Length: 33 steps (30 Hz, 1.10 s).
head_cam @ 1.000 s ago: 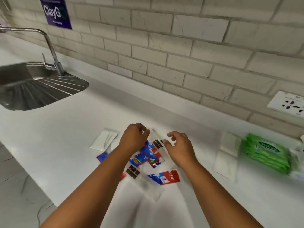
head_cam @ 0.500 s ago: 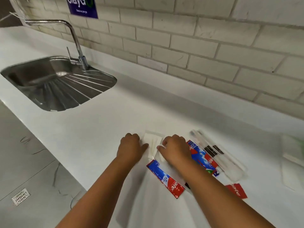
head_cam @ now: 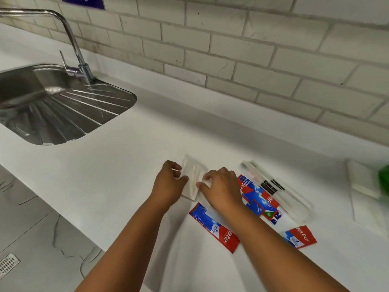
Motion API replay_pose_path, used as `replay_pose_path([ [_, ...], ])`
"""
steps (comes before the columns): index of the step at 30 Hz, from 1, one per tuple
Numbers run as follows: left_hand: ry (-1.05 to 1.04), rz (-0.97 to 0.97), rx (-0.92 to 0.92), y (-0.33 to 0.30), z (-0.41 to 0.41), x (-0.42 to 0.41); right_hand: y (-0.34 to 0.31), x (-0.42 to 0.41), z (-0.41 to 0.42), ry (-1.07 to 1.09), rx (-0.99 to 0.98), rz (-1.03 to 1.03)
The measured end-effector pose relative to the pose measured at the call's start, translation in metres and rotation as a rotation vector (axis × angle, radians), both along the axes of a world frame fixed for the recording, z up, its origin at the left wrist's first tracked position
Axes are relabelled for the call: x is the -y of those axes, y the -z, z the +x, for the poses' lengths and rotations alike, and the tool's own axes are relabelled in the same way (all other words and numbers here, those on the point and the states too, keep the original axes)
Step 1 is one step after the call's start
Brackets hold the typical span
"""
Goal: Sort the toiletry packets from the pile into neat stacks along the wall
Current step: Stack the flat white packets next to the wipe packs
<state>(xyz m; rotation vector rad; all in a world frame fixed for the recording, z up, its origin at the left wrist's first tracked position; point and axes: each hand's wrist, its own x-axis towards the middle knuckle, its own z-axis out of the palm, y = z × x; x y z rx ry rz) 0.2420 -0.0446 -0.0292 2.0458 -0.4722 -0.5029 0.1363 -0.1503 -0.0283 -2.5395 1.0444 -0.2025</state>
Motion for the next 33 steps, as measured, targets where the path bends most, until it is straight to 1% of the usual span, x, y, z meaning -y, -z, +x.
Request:
replay_pose_path([
  [2, -0.038, -0.104, -0.073, -0.006, 0.000, 0.002, -0.004, 0.003, -0.004, 0.054, 0.099, 0.087],
  [7, -0.016, -0.227, -0.202, -0.018, -0.018, 0.022, -0.021, 0.019, -0.024, 0.233, 0.381, 0.559],
  [9, 0.011, -0.247, -0.210, -0.022, -0.034, 0.035, -0.026, 0.031, -0.038, 0.305, 0.461, 0.645],
  [11, 0.038, -0.270, -0.207, -0.024, -0.049, 0.046, -0.027, 0.040, -0.051, 0.375, 0.532, 0.687],
  [14, 0.081, -0.283, -0.230, -0.029, -0.080, 0.069, -0.027, 0.058, -0.083, 0.435, 0.630, 0.667],
  [19, 0.139, -0.253, -0.251, -0.031, -0.147, 0.107, -0.028, 0.092, -0.160, 0.490, 0.633, 0.562],
  [24, 0.289, -0.215, -0.273, -0.026, -0.228, 0.154, -0.025, 0.126, -0.254, 0.578, 0.698, 0.566],
  [27, 0.349, -0.190, -0.215, -0.020, -0.269, 0.184, -0.022, 0.149, -0.300, 0.631, 0.698, 0.524],
  [30, 0.404, -0.145, -0.180, -0.009, -0.307, 0.207, -0.010, 0.168, -0.338, 0.690, 0.646, 0.483],
  [33, 0.411, -0.110, -0.083, -0.001, -0.330, 0.233, -0.001, 0.190, -0.360, 0.685, 0.598, 0.426],
])
